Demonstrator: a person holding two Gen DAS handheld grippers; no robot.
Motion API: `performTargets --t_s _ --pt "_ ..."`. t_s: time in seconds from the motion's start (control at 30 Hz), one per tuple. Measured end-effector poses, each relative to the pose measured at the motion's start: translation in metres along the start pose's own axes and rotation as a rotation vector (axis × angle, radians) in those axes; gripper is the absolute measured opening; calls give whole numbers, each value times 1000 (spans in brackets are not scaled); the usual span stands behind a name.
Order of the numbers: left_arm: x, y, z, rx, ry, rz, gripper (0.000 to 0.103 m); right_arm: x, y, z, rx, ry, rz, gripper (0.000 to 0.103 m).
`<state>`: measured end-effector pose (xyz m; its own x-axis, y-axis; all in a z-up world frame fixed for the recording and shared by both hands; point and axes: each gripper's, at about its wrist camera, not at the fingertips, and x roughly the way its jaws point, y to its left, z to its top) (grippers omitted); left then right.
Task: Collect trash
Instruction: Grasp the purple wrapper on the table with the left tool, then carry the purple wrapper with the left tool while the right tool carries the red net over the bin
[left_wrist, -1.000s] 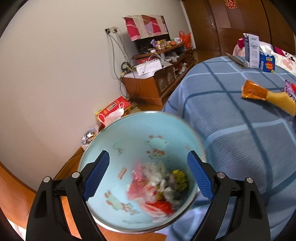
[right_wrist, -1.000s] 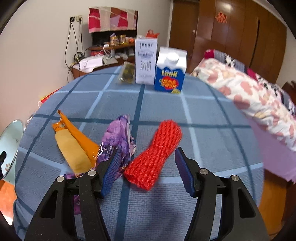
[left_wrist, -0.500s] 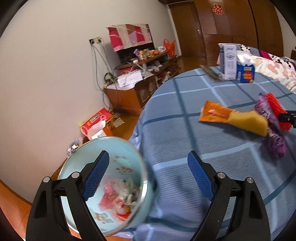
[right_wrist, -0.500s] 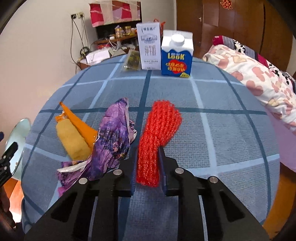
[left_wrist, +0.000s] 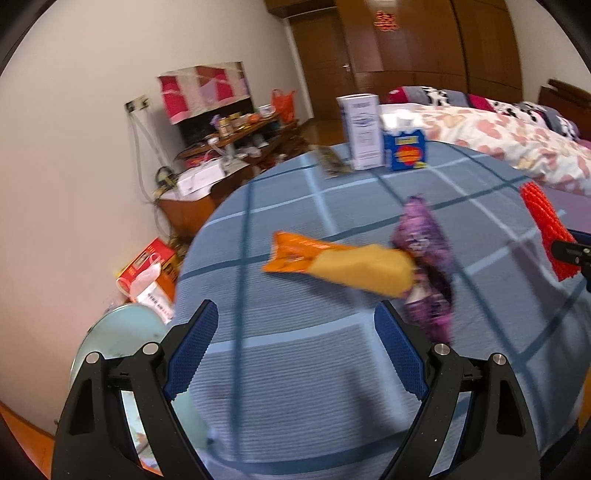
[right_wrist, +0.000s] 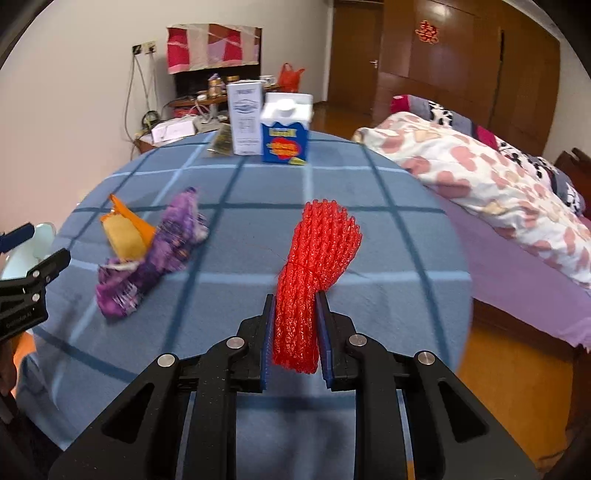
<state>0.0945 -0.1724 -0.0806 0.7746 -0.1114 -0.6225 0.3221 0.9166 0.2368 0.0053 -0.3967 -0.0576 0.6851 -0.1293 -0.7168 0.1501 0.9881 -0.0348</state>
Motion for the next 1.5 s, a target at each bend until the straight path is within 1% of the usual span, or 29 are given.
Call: performTargets --t_s 0.2,0.3,0.5,0.57,0.6,0.67,0.7,0.73,0.77,0.8,0.83,0.9,0.97,1.1,1.2,1.33,1.5 --pt "3 -32 5 37 15 -37 85 -5 -15 -17 7 -5 -16 21" --pt "8 -47 4 59 30 -46 85 -4 -22 -26 25 0 -8 21" --pt "22 -58 -1 81 83 -55 84 -3 -22 -31 34 -14 12 21" --pt "24 -59 -3 92 93 -61 71 -3 -20 -31 32 -16 17 21" --pt "26 -60 -4 100 105 -77 60 -2 -19 -32 32 -16 18 21" --pt "27 -60 -6 101 114 -91 51 -1 -17 -32 30 -17 19 21" --pt "27 -60 -6 107 113 -96 36 -2 -16 -32 29 -18 19 21" --pt "27 -61 -7 115 113 -104 28 -2 -16 -32 29 -19 19 21" --pt "26 -62 -8 122 113 -110 24 -2 -15 -32 29 -21 20 21" --pt "24 -62 -9 131 104 -112 16 -3 -15 -32 28 -23 20 21" --pt "21 -63 -9 141 88 -121 14 -3 -14 -31 27 -25 20 21" --pt "14 -62 -7 149 65 -121 11 -4 -12 -31 25 -29 22 21" --pt "4 -58 -6 148 33 -123 11 -6 -10 -30 22 -36 24 21" --pt "-14 -45 -1 137 -6 -126 10 -12 -3 -26 12 -56 29 21" --pt "-27 -32 -2 132 -34 -113 10 -18 3 -21 2 -72 38 21" --pt "-37 -7 -6 123 -58 -72 10 -23 17 -13 -19 -96 59 21" --pt "-37 36 -17 94 -43 9 10 -27 41 -2 -58 -120 92 21"
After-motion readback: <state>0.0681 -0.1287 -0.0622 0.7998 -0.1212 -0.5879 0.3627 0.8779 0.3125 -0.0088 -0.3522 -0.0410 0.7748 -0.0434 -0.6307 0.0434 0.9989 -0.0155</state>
